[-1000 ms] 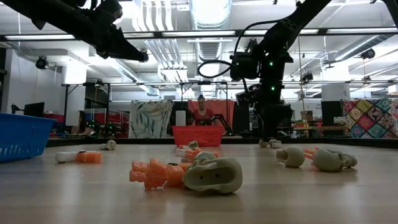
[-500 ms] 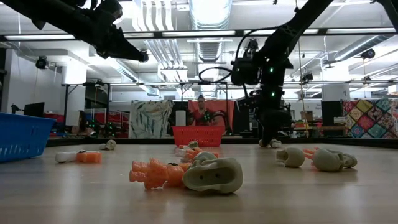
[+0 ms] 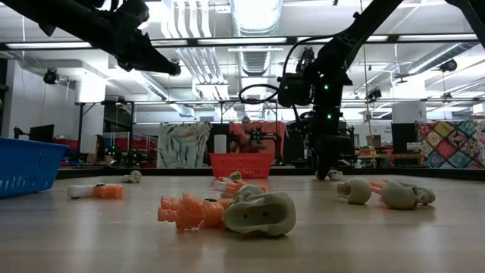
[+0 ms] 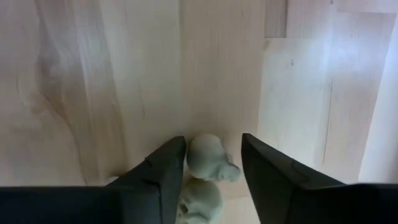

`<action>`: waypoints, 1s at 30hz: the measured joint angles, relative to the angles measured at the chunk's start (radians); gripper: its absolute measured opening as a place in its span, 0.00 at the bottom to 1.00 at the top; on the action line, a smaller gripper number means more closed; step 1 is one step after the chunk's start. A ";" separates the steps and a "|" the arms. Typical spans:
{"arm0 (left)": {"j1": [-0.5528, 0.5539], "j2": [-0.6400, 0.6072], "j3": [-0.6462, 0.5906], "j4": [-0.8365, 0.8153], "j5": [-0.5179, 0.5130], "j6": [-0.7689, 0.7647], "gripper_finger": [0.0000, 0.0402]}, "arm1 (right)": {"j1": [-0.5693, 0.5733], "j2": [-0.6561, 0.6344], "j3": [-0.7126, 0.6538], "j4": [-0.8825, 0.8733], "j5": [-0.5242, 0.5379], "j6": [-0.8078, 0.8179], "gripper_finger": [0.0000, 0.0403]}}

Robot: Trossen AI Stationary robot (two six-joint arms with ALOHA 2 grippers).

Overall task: Sort Halloween decoration
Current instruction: Put the gray skull toy into the black bin

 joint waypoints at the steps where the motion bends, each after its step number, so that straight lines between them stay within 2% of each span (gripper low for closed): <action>1: 0.000 0.000 0.000 0.000 0.000 0.000 0.09 | -0.001 0.000 0.003 0.000 0.000 0.000 0.35; 12: 0.000 0.000 0.000 0.000 0.000 0.000 0.09 | -0.002 0.002 0.031 0.018 0.008 0.010 0.15; 25: 0.000 0.000 0.000 0.001 0.000 -0.009 0.09 | -0.004 0.002 0.159 -0.044 -0.018 0.138 0.13; 27: 0.000 0.000 0.000 0.001 0.000 -0.011 0.09 | -0.009 0.002 0.185 -0.076 -0.046 0.171 0.13; 30: 0.000 0.000 0.000 0.001 0.000 -0.011 0.09 | -0.019 0.001 0.221 -0.121 -0.145 0.228 0.13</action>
